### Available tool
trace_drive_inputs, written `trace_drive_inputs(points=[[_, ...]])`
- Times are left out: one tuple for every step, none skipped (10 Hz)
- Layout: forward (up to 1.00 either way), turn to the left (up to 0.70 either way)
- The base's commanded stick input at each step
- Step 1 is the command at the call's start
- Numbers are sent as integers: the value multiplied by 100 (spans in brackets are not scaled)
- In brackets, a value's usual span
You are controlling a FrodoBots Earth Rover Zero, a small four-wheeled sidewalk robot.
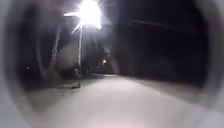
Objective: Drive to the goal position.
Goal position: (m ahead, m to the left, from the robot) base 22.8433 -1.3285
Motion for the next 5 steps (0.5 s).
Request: trace_drive_inputs(points=[[70,0],[70,0],[70,0],[70,0],[70,0]])
